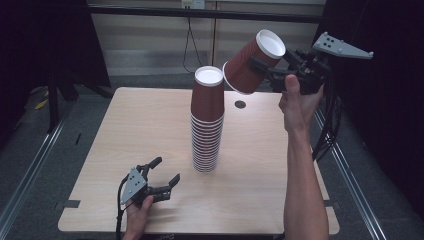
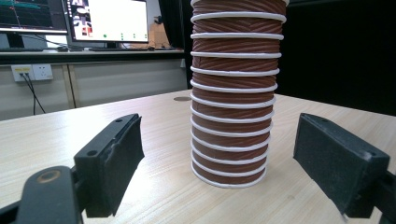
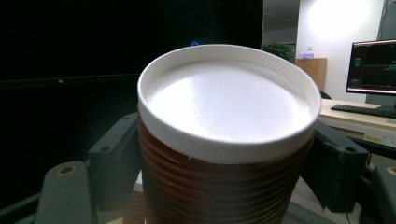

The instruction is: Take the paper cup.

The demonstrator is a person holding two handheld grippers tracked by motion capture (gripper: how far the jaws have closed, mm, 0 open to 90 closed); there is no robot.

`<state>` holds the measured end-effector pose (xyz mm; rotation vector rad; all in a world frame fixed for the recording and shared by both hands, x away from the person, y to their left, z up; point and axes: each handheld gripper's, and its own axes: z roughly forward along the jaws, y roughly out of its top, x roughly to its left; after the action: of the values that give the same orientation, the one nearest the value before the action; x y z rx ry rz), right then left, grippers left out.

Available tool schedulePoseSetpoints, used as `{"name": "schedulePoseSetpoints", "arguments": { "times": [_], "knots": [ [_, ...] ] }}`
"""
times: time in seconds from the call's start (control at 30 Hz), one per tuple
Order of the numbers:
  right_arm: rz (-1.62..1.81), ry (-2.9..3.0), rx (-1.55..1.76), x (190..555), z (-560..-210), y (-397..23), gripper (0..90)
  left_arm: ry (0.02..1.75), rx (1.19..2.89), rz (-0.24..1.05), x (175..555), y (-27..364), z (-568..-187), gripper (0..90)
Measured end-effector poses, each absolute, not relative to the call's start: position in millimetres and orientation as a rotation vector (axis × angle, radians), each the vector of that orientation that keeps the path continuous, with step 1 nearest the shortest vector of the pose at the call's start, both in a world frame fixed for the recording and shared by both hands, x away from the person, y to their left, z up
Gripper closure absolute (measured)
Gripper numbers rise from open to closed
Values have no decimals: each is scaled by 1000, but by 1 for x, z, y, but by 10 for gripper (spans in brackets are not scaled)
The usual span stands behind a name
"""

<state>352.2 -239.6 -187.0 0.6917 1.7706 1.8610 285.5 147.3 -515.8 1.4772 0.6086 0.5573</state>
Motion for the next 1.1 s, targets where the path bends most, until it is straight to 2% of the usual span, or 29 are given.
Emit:
{"name": "schedulePoseSetpoints", "arguments": {
  "times": [0.4, 0.93, 1.1],
  "knots": [
    [1812, 1825, 756, 352, -209, -246, 221, 608, 1482, 556, 286, 147, -516, 154],
    [1791, 1898, 824, 339, -255, -255, 221, 607, 1483, 543, 286, 146, -515, 151],
    [1783, 1912, 846, 337, -270, -255, 222, 604, 1529, 560, 288, 143, -514, 153]
  ]
}}
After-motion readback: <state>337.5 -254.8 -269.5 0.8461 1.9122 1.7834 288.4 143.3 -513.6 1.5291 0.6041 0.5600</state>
